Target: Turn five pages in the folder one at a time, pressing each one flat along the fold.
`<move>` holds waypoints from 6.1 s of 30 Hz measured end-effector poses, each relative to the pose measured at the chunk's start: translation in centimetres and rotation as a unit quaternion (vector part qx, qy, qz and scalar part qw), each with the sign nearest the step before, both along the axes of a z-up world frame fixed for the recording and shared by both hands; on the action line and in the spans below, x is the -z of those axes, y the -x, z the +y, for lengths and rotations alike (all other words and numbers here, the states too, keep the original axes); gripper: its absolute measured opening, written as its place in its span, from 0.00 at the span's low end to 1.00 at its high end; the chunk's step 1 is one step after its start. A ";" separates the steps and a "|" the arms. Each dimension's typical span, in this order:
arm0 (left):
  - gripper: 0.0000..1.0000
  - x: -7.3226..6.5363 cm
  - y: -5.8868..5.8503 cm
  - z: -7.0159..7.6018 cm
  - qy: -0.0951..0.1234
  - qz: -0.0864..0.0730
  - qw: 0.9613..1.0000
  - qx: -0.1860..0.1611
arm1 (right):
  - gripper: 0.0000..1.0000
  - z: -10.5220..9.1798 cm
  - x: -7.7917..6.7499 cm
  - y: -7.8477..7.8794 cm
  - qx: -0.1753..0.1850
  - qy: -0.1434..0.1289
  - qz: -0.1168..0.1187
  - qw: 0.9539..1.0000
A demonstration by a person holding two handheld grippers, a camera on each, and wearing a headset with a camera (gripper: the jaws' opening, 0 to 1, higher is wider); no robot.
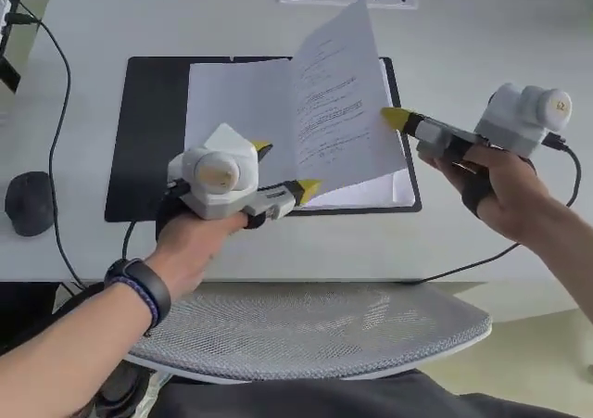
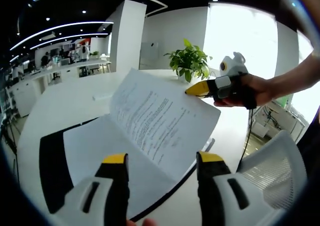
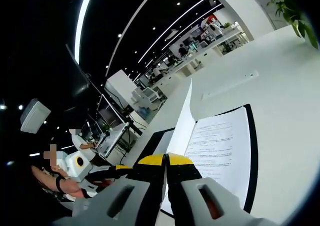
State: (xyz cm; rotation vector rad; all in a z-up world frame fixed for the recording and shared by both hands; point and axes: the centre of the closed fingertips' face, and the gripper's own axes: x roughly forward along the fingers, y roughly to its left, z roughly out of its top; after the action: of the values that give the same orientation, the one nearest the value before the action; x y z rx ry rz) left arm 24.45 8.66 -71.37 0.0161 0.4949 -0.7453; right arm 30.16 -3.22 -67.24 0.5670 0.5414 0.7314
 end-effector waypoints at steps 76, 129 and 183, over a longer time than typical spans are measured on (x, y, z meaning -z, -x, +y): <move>0.60 0.0 3.3 11.9 0.020 0.057 0.996 -0.063 | 0.00 26.3 12.4 1.6 -0.194 0.062 0.126 0.971; 0.12 6.5 -1.4 10.4 -0.037 0.091 0.994 -0.048 | 0.00 12.6 5.2 0.9 -0.080 0.040 0.044 0.995; 0.00 9.3 -0.7 10.8 -0.081 0.116 0.987 -0.070 | 0.00 12.5 11.6 -5.4 -0.170 0.042 0.068 0.982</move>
State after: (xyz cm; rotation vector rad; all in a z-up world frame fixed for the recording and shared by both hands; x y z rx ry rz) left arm 25.15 19.45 -80.70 0.0467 0.7709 -0.5698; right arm 35.55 9.33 -78.83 0.4516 0.8054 0.9915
